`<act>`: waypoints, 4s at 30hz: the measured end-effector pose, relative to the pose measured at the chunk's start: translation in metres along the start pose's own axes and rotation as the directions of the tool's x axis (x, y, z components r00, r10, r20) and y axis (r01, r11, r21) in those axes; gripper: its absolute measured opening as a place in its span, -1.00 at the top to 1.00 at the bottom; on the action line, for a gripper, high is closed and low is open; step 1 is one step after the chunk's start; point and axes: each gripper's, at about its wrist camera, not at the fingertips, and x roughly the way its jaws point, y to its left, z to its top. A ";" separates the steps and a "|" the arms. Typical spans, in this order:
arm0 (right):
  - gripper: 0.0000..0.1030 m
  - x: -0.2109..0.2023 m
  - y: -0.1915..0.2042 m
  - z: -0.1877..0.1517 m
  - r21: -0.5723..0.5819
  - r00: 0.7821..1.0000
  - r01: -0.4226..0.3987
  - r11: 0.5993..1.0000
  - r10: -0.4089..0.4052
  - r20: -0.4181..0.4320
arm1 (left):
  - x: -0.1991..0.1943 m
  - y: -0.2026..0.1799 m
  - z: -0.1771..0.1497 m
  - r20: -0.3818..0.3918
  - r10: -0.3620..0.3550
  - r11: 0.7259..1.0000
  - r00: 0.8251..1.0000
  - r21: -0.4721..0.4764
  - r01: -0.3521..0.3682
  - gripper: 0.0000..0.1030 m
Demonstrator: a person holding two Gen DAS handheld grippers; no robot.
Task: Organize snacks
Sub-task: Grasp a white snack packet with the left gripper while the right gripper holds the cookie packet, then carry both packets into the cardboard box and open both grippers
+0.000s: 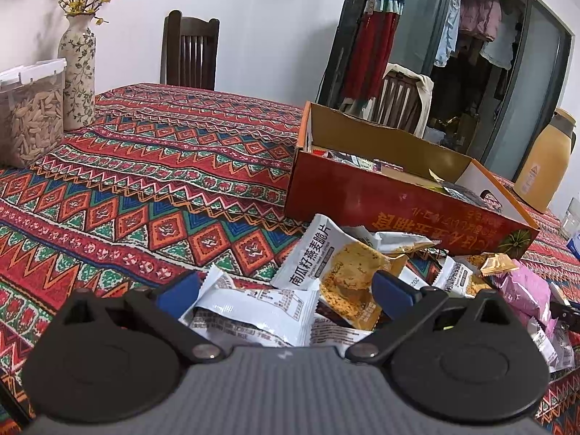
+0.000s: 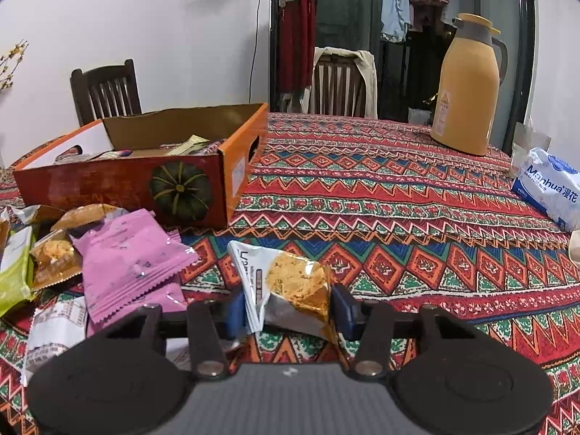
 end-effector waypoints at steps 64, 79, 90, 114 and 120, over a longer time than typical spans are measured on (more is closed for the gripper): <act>0.05 -0.034 -0.012 -0.006 0.060 0.978 -0.043 0.997 0.030 0.207 | -0.007 0.004 0.008 -0.070 0.013 0.985 0.997 0.172 -0.001 -0.11; 0.05 -0.049 0.023 0.031 -0.007 0.949 -0.104 0.995 0.101 0.300 | -0.020 -0.040 0.067 0.086 -0.075 0.982 0.993 0.177 0.059 -0.12; 0.05 -0.025 0.074 0.105 -0.056 0.917 -0.151 0.987 0.161 0.364 | 0.001 -0.092 0.120 0.165 -0.125 0.983 0.978 0.151 0.100 -0.12; -0.79 0.049 0.104 0.123 -0.014 0.962 -0.142 0.990 0.141 0.234 | 0.085 -0.084 0.114 0.134 -0.012 0.997 0.991 0.079 0.001 -0.95; -1.00 0.041 0.100 0.121 0.020 0.954 -0.142 0.990 0.132 0.268 | 0.074 -0.084 0.117 0.173 -0.001 0.999 0.985 0.047 -0.007 -1.00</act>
